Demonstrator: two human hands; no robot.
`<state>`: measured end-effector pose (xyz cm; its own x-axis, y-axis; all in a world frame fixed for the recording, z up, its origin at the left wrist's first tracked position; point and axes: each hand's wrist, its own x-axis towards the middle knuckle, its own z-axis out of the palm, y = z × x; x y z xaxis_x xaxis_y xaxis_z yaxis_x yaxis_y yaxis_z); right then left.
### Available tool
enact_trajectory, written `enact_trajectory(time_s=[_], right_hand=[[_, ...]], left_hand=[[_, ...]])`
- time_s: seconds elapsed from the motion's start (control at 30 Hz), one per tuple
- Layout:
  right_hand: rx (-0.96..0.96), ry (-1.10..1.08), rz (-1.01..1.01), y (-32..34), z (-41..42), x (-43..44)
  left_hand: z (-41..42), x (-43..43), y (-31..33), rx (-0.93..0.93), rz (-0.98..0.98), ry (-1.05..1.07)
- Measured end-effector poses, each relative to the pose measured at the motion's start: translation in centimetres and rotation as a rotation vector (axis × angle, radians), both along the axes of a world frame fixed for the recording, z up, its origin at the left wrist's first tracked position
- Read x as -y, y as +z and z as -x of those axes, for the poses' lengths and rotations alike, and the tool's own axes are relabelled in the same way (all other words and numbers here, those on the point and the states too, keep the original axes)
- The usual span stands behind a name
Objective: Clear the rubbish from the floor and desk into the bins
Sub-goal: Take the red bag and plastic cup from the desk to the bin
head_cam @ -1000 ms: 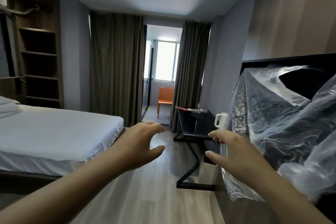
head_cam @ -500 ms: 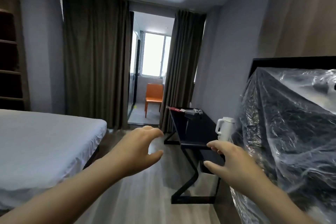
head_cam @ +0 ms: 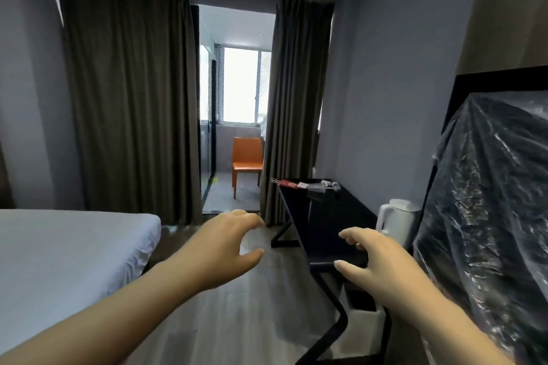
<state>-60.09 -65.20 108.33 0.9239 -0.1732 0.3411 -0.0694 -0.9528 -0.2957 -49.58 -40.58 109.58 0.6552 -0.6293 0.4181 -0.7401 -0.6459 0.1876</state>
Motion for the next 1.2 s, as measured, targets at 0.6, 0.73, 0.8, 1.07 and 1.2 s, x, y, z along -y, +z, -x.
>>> enact_trajectory(time_s=[0.6, 0.73, 0.8, 1.07, 1.2], right_hand=[[-0.080, -0.101, -0.073, -3.7, -34.5, 3.7], [-0.091, -0.158, -0.092, -3.7, -41.0, 3.6], [-0.112, -0.181, -0.105, -4.2, -44.1, 4.1], [-0.179, -0.253, -0.157, -6.8, -56.2, 8.6], [-0.173, -0.266, -0.172, -8.1, -63.5, 12.3]], left_hand=[[-37.3, 5.1, -3.0, -0.065, 0.010, -0.094], [-45.1, 5.8, -2.9, -0.081, 0.004, -0.141], [-49.0, 6.6, -3.5, -0.101, 0.002, -0.161], [-62.5, 11.6, -6.3, -0.162, -0.062, -0.221], [-69.8, 15.0, -7.2, -0.162, -0.074, -0.221]])
